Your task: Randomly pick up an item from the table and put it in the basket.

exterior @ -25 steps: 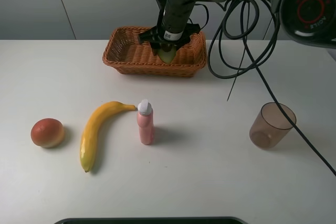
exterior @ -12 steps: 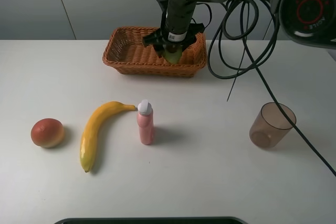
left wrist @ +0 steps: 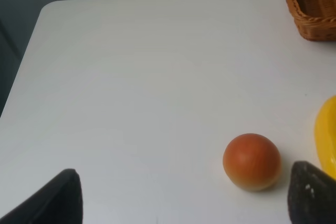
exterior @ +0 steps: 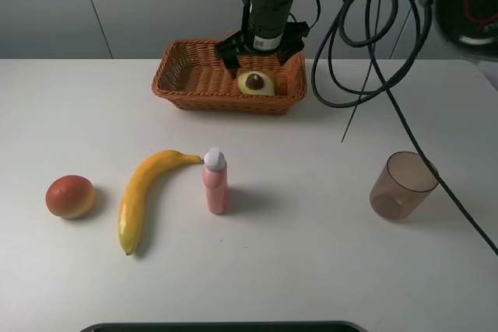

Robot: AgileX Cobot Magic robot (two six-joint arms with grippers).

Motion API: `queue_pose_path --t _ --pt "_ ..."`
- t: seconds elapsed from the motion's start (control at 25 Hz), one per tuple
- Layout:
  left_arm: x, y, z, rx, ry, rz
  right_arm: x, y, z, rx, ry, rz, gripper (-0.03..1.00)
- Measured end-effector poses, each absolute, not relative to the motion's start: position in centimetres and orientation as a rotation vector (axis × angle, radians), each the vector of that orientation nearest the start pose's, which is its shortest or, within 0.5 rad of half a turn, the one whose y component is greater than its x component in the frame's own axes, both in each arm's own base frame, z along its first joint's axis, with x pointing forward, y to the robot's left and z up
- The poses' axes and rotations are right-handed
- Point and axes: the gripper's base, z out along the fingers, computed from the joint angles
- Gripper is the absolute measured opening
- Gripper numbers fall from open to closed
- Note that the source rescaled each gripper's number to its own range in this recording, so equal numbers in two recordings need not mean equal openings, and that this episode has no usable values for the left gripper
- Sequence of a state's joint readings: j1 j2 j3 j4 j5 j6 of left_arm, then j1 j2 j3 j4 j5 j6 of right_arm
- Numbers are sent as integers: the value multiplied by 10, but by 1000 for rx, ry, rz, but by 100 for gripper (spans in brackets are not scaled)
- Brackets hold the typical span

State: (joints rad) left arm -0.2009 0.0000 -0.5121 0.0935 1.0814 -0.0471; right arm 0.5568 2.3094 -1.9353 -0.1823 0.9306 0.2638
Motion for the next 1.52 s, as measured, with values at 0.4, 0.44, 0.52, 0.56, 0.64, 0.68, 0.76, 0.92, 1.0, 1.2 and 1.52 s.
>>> queue_pose_path --t 0.4,0.44,0.52,0.56,0.64,0.68,0.76,0.92,1.0,1.2,1.52 --pt "-6 9 279 151 2044 -42 391 183 335 -552 2538 -125 99" --pt "-6 9 279 151 2044 -42 385 172 349 -530 2532 -133 99" --pt "-6 9 279 151 2044 -42 378 147 373 -486 2511 -153 99" --pt "-6 9 279 151 2044 -42 373 136 384 -470 2491 -159 99" --pt "-6 9 279 151 2044 -42 365 110 407 -418 2449 -177 99" --pt "-6 9 279 151 2044 -42 361 97 416 -394 2432 -193 99" --pt "-6 9 279 151 2044 -42 347 70 435 -341 2398 -232 99" --pt "-6 9 279 151 2044 -42 316 14 459 -185 2361 -319 99" --pt "-6 9 279 151 2044 -42 298 -9 466 -130 2355 -364 99" --pt "-6 9 279 151 2044 -42 242 -50 474 3 2345 -464 99" --pt "-6 9 279 151 2044 -42 159 -40 459 -11 2328 -401 100"
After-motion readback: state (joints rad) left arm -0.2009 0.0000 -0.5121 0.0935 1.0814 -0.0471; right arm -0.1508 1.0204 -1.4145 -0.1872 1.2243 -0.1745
